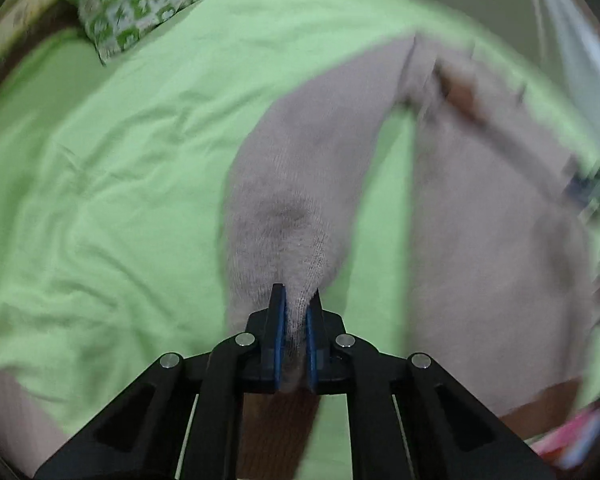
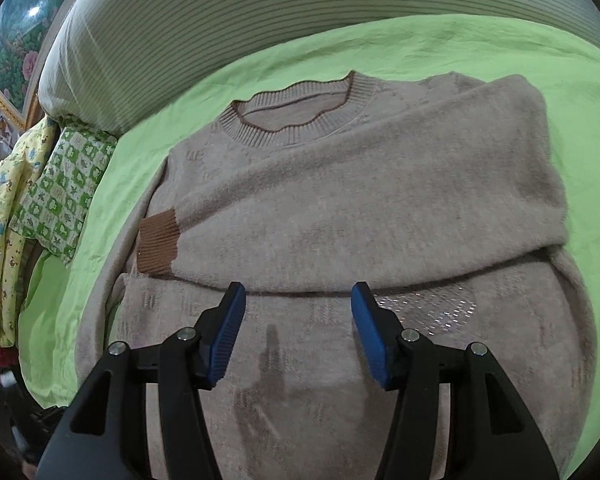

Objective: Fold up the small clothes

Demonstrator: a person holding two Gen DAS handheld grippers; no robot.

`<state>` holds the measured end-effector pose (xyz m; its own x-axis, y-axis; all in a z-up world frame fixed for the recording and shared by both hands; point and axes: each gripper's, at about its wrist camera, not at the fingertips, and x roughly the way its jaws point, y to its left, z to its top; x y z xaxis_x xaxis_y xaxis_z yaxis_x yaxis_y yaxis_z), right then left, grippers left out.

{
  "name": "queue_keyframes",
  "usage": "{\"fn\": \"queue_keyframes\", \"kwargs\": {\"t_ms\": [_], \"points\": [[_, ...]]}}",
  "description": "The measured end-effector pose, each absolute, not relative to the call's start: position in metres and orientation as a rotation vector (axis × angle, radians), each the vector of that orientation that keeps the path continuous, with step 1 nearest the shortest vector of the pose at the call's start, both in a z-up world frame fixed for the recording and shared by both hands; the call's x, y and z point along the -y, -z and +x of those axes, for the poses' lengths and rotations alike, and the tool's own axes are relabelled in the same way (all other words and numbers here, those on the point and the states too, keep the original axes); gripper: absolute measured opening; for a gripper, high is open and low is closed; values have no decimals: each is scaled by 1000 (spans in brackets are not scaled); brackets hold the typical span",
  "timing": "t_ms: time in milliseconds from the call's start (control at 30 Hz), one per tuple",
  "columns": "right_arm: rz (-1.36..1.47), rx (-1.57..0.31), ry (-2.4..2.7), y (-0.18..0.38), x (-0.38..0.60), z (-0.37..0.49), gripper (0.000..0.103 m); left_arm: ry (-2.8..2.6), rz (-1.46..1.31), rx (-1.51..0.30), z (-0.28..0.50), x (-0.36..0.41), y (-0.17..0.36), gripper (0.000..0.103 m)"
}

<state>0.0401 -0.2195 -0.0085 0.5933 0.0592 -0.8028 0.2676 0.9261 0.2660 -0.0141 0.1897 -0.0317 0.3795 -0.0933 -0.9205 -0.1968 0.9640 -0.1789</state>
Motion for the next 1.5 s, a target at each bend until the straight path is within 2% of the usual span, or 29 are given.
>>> {"fn": "queue_keyframes", "kwargs": {"t_ms": [200,400,467,533,567,667,767,967,1033,1200,1367,1433,1500], "points": [[419,-905,153,5,238,23,56,187,-555,-969,27,-166,-57,6],[459,-851,192,-5,264,8,56,513,-628,-731,112,-62,-149,7],[469,-835,208,-8,273,3,56,602,-607,-739,143,-10,-158,13],[483,-829,226,-8,282,-2,56,624,-539,-789,161,31,-147,31],[493,-830,238,-8,287,-4,56,624,-499,-840,168,50,-133,34],[518,-821,260,-5,300,-11,56,606,-403,-970,170,77,-85,34],[537,-819,272,-2,310,-16,56,522,-290,-1044,154,66,-43,35],[549,-832,278,6,319,-11,56,240,-72,-1110,128,-19,20,38],[536,-829,284,4,319,-9,56,153,-24,-1118,128,-49,33,42],[489,-828,242,-2,321,8,56,49,46,-1140,145,-94,57,43],[440,-874,297,-2,333,32,56,34,92,-1145,161,-89,70,45],[446,-870,299,-3,338,36,56,-2,96,-1133,165,-89,70,51],[386,-906,310,1,337,43,56,-42,62,-1106,174,-94,69,51]]}}
